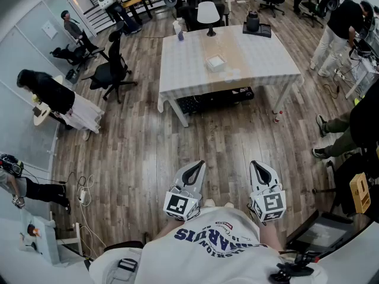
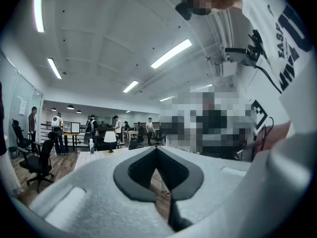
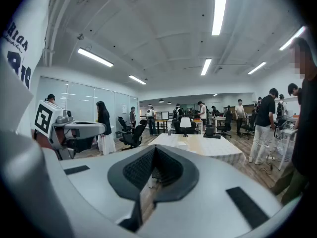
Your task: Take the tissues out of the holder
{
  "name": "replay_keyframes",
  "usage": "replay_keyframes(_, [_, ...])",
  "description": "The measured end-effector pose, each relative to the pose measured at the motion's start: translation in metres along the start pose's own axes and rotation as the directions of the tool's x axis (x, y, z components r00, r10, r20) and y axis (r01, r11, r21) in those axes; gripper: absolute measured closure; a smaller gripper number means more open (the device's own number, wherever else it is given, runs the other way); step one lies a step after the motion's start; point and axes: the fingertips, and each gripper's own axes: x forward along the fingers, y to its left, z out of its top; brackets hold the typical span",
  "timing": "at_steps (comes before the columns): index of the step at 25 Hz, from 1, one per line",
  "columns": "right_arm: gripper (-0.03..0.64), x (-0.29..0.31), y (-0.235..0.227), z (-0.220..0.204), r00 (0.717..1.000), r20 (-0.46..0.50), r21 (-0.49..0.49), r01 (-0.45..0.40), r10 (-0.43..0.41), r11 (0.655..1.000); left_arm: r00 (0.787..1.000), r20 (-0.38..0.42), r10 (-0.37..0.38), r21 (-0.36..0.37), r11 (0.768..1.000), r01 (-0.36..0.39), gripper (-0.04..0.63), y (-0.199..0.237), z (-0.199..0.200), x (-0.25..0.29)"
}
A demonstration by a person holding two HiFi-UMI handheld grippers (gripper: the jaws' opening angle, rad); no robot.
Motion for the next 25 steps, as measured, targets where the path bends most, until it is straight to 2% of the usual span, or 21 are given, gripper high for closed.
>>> replay_keyframes(5, [0.609, -0.008, 0.022, -0.002, 1.000, -0.010, 0.002, -0.008, 0.008, 1.000, 1.000, 0.000, 0.015, 0.005, 1.000, -0.015, 0.591, 0.005, 0.002, -0.023])
replay_keyframes(10, [0.609, -0.019, 0.025, -0.002, 1.000, -0.009, 0.009, 0.018, -0.018, 1.000, 1.000, -0.010, 0.001, -0.001, 1.000, -0.001, 0.591, -0.002, 0.000, -0.038])
replay_keyframes(16, [0.609, -0.026, 0.018, -0.006, 1.000, 0.012, 0.101, -0.021, 0.020, 0.995, 1.000, -0.019, 0.000, -0.030, 1.000, 0.000, 0.591, -0.014, -0.001, -0.038])
replay_keyframes(23, [0.607, -0.037, -0.007, -0.021, 0.999, 0.008, 0.086, -0.032, 0.031, 0.996, 0.999, -0.027, 0.017, 0.002, 1.000, -0.017, 0.591, -0.043, -0.003, -0.026])
replay_keyframes(25, [0.607, -0.041, -0.012, -0.024, 1.000, 0.007, 0.087, -0.030, 0.029, 0.996, 0.999, -0.039, 0.011, 0.030, 0.999, -0.010, 0.591, -0.051, -0.004, -0.025])
